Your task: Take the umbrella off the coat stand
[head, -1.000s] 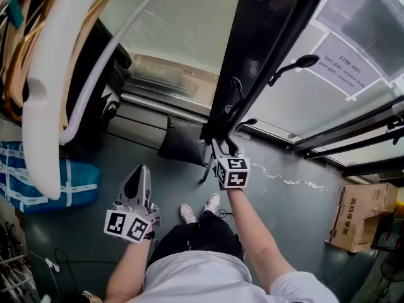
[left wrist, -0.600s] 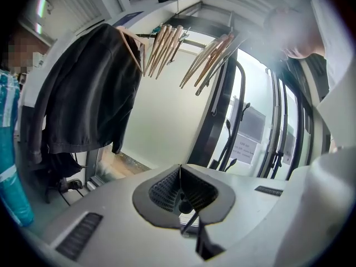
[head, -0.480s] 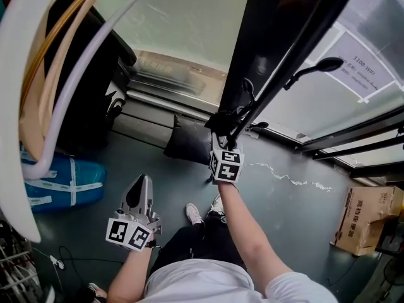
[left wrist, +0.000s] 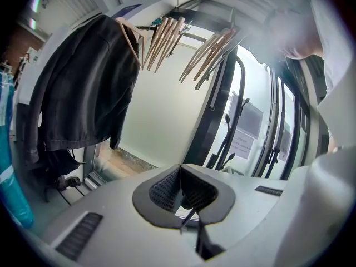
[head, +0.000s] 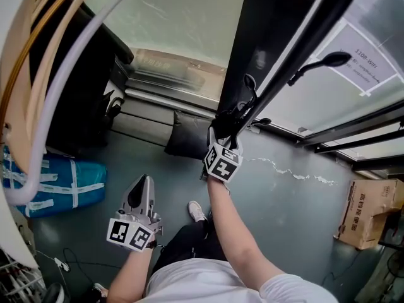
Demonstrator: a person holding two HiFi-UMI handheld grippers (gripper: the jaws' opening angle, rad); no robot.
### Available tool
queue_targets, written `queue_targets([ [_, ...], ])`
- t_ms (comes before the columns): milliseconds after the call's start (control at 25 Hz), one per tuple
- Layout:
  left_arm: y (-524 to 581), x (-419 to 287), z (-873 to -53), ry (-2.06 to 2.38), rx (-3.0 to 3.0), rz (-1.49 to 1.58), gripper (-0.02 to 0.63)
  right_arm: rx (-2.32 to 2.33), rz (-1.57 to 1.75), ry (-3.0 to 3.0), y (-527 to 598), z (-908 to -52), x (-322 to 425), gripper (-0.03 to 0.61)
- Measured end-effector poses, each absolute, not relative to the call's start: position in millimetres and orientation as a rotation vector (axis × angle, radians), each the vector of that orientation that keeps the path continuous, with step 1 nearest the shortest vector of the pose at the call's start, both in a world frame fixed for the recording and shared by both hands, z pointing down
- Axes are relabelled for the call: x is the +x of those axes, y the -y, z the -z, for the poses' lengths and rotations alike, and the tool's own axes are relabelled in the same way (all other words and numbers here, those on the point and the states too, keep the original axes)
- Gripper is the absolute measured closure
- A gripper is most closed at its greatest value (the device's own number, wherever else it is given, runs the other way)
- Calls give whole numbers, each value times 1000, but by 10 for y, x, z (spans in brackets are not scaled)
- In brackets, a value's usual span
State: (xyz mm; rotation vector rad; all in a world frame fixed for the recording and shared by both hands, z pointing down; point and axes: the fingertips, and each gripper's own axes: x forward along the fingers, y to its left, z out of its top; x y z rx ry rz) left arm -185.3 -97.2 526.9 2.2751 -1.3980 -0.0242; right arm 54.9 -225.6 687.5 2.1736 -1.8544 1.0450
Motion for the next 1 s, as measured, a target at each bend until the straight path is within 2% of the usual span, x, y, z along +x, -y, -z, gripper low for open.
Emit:
queue_targets([
  [400, 875, -1933, -5396, 1350, 2274, -41, 589, 2416, -1049, 1709, 2325, -6918, 623, 225],
  [1000, 884, -2078, -5550, 1302, 2271, -121, 589, 2460, -1114, 1638, 2614, -7137, 573, 215],
])
